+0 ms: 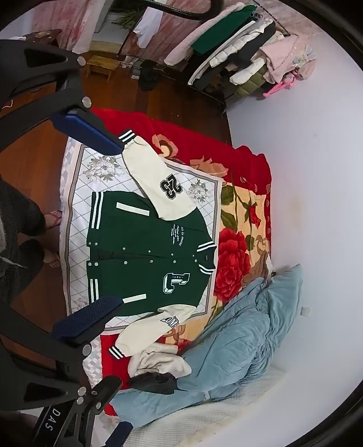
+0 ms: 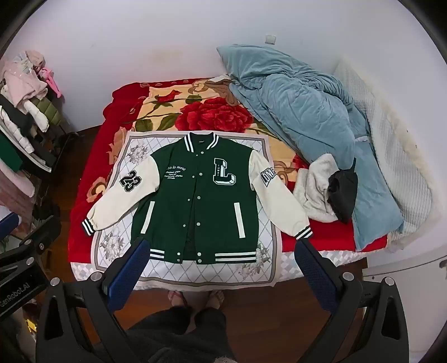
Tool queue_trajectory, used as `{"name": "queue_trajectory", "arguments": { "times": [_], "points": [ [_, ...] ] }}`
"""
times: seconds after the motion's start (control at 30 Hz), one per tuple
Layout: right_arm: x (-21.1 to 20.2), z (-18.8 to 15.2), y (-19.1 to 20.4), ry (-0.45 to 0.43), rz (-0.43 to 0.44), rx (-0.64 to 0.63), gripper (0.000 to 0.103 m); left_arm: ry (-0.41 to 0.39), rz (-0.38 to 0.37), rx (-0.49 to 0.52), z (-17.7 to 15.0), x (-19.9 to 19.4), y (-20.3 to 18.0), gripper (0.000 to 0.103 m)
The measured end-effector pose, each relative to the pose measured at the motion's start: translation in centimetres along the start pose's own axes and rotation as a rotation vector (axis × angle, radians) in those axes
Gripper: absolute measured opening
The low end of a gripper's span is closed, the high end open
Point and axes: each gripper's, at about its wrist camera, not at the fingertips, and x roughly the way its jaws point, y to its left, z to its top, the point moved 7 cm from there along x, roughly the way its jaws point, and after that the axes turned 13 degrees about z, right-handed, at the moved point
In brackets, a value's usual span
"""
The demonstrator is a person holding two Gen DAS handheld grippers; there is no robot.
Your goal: Fold large clothes
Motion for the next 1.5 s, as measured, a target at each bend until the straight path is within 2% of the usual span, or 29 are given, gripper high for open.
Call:
{"name": "queue_trajectory", "arguments": {
  "times": [0.63, 0.7, 0.83, 1.17, 1.3, 1.37, 1.5],
  "points": [
    [-0.4, 0.0, 0.2, -0.012, -0.004, -0.003, 0.103, -0.006, -0.002, 0.009, 0.6, 0.2, -0.7, 0.103],
    [-0.5, 0.2, 0.4, -0.012, -0.003, -0.002, 0.103, -0.012, -0.004, -0.007, 0.7, -0.3, 0.9, 0.103],
    [-0.6, 0.3, 0.4, -0.013, -0.004, -0.003, 0.103, -0.011, -0.008, -0.005, 1.1, -0.4, 1.4, 0.103],
    [-0.6, 1.2, 0.4, -0.015, -0.004, -0.001, 0.103, -0.012, -0.006, -0.006, 1.1, 0.0, 1.2, 0.103],
    [-0.7, 3.1, -0.1, -0.017, -0.001, 0.000, 0.103, -0.011, -0.006, -0.007, 1.5, 0.1, 1.7, 0.103],
    [-0.7, 2.3, -0.1, -0.017, -0.001, 0.000, 0.103, -0.013, -0.004, -0.010, 1.0, -0.1, 1.2, 0.103],
    [-0.7, 2.9, -0.1, -0.018, -0.001, -0.002, 0.103, -0.011, -0.002, -0.008, 1.2, 0.0, 1.3, 0.103]
  ]
}}
